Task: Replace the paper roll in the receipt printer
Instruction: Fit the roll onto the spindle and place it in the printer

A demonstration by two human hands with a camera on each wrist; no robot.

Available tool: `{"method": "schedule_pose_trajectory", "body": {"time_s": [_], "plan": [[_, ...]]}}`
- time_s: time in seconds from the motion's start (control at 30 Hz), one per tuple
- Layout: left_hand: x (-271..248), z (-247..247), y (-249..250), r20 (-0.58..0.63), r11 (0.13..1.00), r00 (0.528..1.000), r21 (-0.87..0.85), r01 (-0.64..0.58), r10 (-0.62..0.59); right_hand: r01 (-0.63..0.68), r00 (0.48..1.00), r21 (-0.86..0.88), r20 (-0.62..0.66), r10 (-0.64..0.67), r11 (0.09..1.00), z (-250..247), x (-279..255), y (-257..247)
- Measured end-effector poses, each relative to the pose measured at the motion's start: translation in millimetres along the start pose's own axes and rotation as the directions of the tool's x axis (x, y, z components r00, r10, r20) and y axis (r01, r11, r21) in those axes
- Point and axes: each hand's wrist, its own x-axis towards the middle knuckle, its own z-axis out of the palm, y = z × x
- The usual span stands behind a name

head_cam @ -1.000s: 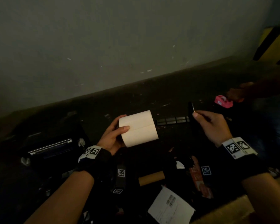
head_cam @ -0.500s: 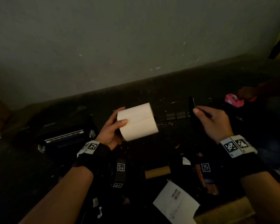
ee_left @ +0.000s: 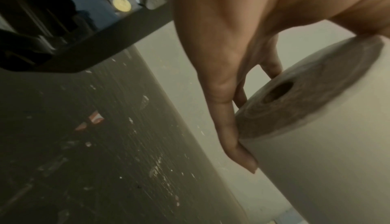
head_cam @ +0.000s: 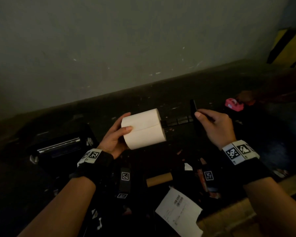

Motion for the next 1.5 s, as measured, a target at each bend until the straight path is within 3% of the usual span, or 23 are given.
{"method": "schedule_pose_trajectory", "body": {"time_s": [0.17,0.47,0.57,0.67,0.73,1.0,1.2,1.33,1.4,1.5], "plan": [[2,13,0,0.029,1.0,1.0,0.008,0.002,-0.002,0.054,0.993,0.037,0.105,-0.057,0.998,21,-18,-22],[-5,22,-6,0.08,0.998,0.996,-0.053,0.032,-0.027,0.001,0.984,0.133,0.174,-0.024,0.991,41,-34,-26],[-8,24,-10,0.092,0.998,0.995,-0.057,0.041,-0.036,-0.232,0.933,0.282,0.336,0.131,0.931,49,-39,-28],[-11,28,-14,0.099,0.998,0.993,-0.019,0.06,-0.058,-0.521,0.812,0.479,0.534,0.237,0.706,55,-42,-29],[-12,30,-16,0.1,0.998,0.993,0.016,0.06,-0.061,-0.55,0.79,0.489,0.567,0.232,0.677,55,-41,-31],[-13,29,-20,0.135,0.997,0.988,0.047,0.066,-0.072,-0.414,0.884,0.471,0.413,0.22,0.779,61,-48,-28],[-14,25,-32,0.102,0.994,0.992,-0.073,0.077,-0.07,-0.364,0.868,0.344,0.463,0.18,0.866,60,-49,-27],[-14,22,-36,0.113,0.989,0.992,-0.133,0.066,-0.051,-0.473,0.85,0.427,0.451,0.272,0.771,59,-48,-29],[-13,23,-35,0.124,0.989,0.991,-0.138,0.062,-0.045,-0.46,0.875,0.514,0.401,0.271,0.724,57,-50,-27],[-12,24,-33,0.125,0.988,0.991,-0.144,0.062,-0.044,-0.415,0.896,0.544,0.384,0.223,0.73,57,-48,-25]]}}
